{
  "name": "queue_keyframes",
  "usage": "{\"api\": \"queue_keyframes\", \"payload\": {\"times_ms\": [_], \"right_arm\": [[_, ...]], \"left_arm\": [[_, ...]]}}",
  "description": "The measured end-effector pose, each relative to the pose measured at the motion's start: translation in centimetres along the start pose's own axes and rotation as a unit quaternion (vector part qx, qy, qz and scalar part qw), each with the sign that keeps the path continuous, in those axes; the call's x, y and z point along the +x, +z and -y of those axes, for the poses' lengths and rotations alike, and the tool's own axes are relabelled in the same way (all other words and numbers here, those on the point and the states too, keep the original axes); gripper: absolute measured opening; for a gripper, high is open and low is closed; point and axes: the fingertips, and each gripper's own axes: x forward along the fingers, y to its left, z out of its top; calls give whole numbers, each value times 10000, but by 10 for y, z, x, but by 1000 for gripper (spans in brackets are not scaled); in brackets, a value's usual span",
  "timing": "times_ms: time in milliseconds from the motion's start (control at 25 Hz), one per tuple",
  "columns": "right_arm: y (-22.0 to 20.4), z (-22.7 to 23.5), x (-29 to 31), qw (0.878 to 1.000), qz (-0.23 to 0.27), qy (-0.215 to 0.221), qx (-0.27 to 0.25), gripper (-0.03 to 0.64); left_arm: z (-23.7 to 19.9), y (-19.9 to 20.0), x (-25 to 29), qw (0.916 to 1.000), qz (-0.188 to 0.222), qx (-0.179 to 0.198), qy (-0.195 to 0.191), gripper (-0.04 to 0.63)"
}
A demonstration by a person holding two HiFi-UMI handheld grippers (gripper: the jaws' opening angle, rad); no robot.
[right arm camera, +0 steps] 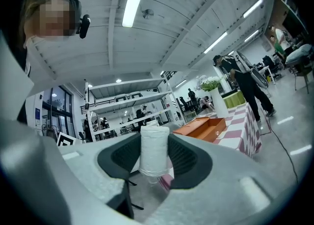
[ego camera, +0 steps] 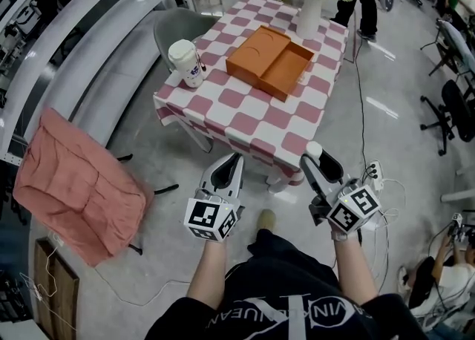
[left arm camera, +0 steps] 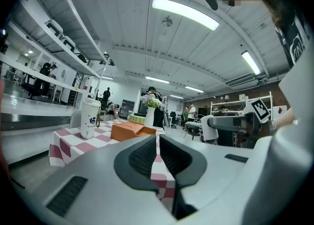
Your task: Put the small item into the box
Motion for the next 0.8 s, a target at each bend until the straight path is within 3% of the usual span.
{"api": "queue_keyframes", "payload": {"times_ms": [800], "right_arm": [[26,56,52,9998,119,104,118,172]], "left_arm": [[-20,16,75,9999,-59,108,-91,25]]}}
